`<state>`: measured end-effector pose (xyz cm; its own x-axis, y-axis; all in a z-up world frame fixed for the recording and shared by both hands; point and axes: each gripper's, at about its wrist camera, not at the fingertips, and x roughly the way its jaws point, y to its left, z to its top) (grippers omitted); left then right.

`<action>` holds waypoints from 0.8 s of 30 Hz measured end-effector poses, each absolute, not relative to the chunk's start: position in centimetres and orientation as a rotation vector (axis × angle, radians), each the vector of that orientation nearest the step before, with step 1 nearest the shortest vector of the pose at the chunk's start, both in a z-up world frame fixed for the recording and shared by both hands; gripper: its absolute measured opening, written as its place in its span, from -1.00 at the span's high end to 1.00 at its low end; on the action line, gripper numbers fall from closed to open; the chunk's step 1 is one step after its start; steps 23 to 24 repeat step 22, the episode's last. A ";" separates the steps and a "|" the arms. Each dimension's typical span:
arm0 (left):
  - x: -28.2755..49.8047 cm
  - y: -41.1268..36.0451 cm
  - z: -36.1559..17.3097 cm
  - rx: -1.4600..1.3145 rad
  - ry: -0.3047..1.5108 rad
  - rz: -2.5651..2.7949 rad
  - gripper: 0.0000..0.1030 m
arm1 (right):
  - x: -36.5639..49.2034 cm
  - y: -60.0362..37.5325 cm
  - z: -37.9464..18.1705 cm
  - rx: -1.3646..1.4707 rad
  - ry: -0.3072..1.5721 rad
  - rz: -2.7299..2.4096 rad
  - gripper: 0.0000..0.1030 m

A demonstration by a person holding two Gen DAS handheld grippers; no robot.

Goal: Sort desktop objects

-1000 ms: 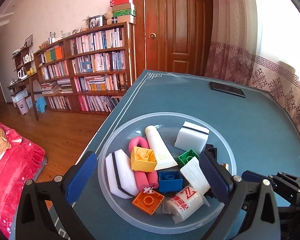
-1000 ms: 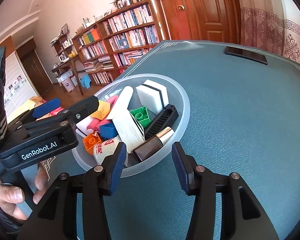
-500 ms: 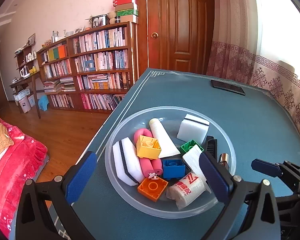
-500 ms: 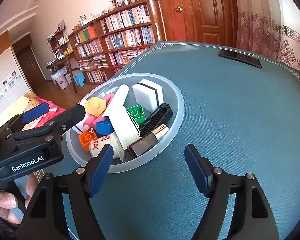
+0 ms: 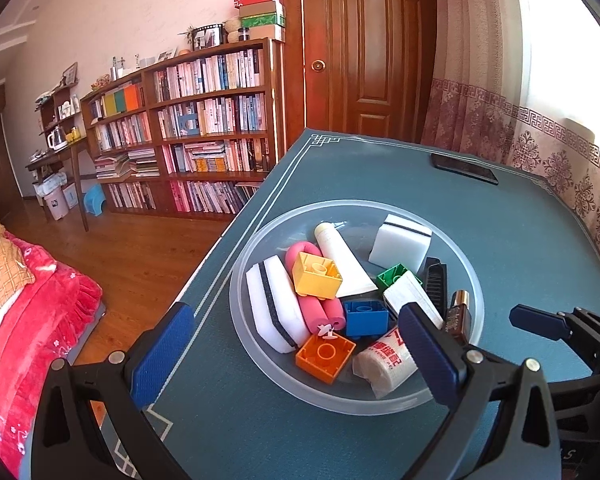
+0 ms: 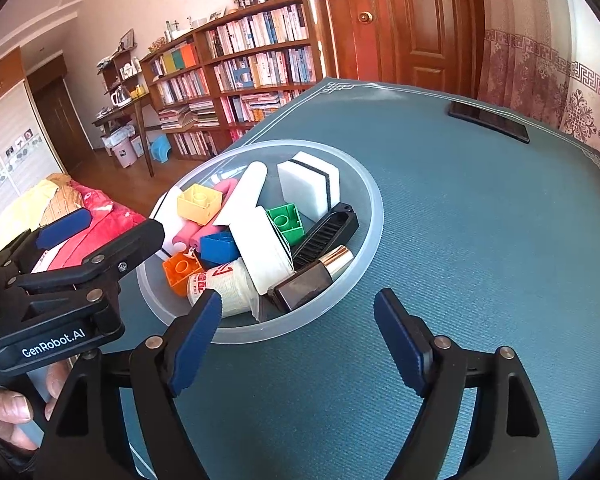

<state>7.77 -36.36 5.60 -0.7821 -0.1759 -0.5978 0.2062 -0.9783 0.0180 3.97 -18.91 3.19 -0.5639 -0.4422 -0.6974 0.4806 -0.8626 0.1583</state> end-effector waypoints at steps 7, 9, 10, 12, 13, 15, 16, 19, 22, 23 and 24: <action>7.8 -36.5 5.5 0.931 0.076 -2.786 -0.99 | 4.0 -19.1 3.2 1.029 0.081 -2.413 -0.59; 7.8 -36.5 5.5 0.932 0.077 -2.787 -0.99 | 4.1 -19.0 3.2 1.013 0.084 -2.420 -0.59; 7.8 -36.5 5.5 0.932 0.076 -2.787 -0.99 | 4.1 -19.1 3.3 1.003 0.088 -2.423 -0.59; 7.8 -36.5 5.5 0.933 0.077 -2.786 -0.99 | 4.2 -19.1 3.4 0.988 0.094 -2.431 -0.59; 7.8 -36.5 5.4 0.933 0.077 -2.785 -0.99 | 4.2 -19.1 3.4 0.984 0.095 -2.431 -0.59; 7.9 -36.5 5.4 0.934 0.076 -2.783 -0.99 | 4.2 -19.1 3.4 0.985 0.094 -2.428 -0.59; 7.9 -36.5 5.3 0.935 0.076 -2.781 -0.99 | 4.2 -19.1 3.4 0.986 0.093 -2.430 -0.59; 7.9 -36.5 5.3 0.937 0.070 -2.779 -0.99 | 3.8 -19.0 3.1 1.015 0.079 -2.419 -0.59; 7.9 -36.4 5.2 0.940 0.064 -2.778 -0.99 | 3.4 -18.8 2.8 1.057 0.059 -2.413 -0.63; 7.9 -36.4 5.2 0.940 0.064 -2.778 -0.99 | 3.4 -18.8 2.8 1.057 0.059 -2.413 -0.63; 7.9 -36.4 5.2 0.940 0.064 -2.778 -0.99 | 3.4 -18.8 2.8 1.057 0.059 -2.413 -0.63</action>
